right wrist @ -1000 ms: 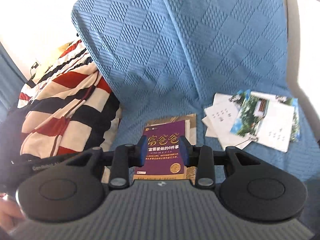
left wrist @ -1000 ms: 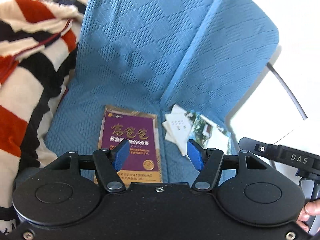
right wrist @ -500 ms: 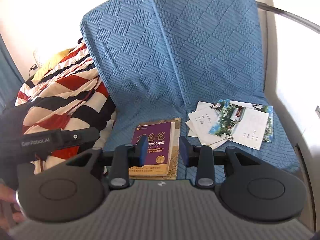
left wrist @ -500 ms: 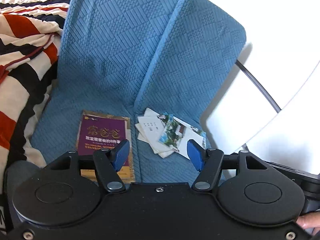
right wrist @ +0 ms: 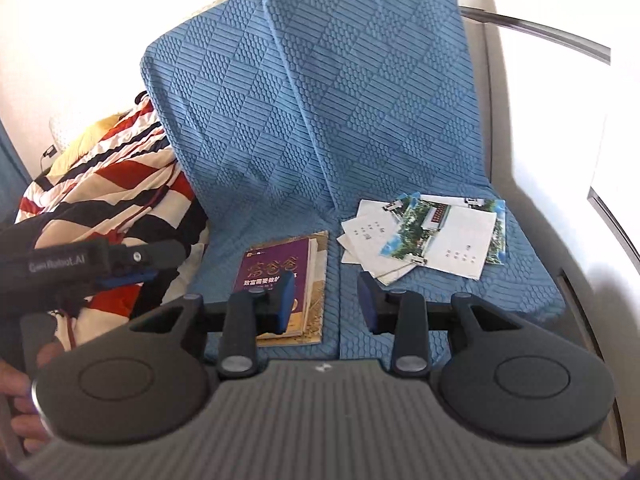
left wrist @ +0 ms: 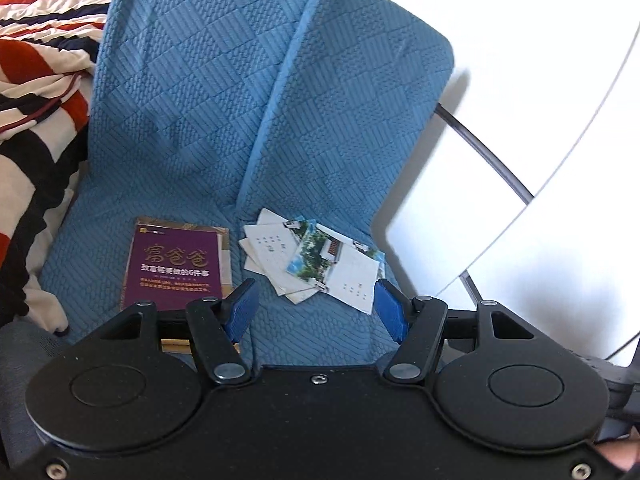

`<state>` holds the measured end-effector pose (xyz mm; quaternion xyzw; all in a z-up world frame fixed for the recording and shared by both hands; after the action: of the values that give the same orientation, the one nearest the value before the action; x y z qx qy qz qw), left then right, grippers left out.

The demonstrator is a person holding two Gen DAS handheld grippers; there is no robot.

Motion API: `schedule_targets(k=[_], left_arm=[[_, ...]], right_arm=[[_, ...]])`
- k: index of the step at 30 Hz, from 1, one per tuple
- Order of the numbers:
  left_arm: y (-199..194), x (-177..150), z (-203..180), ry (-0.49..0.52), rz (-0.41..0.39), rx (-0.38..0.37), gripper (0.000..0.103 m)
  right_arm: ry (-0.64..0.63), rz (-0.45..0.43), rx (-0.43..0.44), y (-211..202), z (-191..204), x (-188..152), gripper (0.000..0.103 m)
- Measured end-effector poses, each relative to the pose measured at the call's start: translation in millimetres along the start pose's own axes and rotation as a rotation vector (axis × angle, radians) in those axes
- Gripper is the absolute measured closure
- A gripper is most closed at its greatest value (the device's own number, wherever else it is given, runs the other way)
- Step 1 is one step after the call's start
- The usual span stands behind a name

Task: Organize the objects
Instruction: 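Raise both grippers and move them toward the postcard pile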

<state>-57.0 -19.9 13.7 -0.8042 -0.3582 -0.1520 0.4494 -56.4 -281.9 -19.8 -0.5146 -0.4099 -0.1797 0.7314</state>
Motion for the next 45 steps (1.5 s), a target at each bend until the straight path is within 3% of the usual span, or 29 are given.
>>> schedule_targets(k=[11, 21, 23, 25, 30, 33, 45], left_arm=[[-9, -16, -13, 0.014, -0.013, -0.035, 0.041], [-1, -29, -20, 0.064, -0.032, -0.034, 0.023], [4, -32, -23, 0.064, -0.021, -0.048, 0.022], [10, -33, -26, 0.066, -0.01, -0.06, 0.02], [26, -32, -33, 0.086, -0.017, -0.076, 0.016], [42, -32, -34, 0.093, 0.0, -0.077, 0.016], [110, -33, -33, 0.063, 0.052, -0.081, 0.016]], right_arm=[[0.013, -0.028, -0.047, -20, -7, -26, 0.057], [0.013, -0.051, -0.086, -19, -23, -41, 0.054], [0.025, -0.058, -0.092, -19, -27, -43, 0.053], [0.031, -0.068, -0.1, -19, -32, -46, 0.038], [0.028, -0.076, -0.119, -15, -43, -52, 0.035], [0.034, -0.077, -0.137, -10, -51, -57, 0.019], [0.11, -0.053, -0.171, 35, -83, -70, 0.019]])
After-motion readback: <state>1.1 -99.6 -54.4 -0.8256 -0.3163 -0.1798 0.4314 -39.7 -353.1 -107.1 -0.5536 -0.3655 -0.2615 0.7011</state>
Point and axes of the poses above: each gripper's, at about its wrist camera, not at the fingertips, and y roughly the way its jaws point, z to its left, x to its top, the point moved 1 cm from there along y, roughly the way its jaws point, and after that the axes turned 13 degrees about -y, right-handed, at the moved point
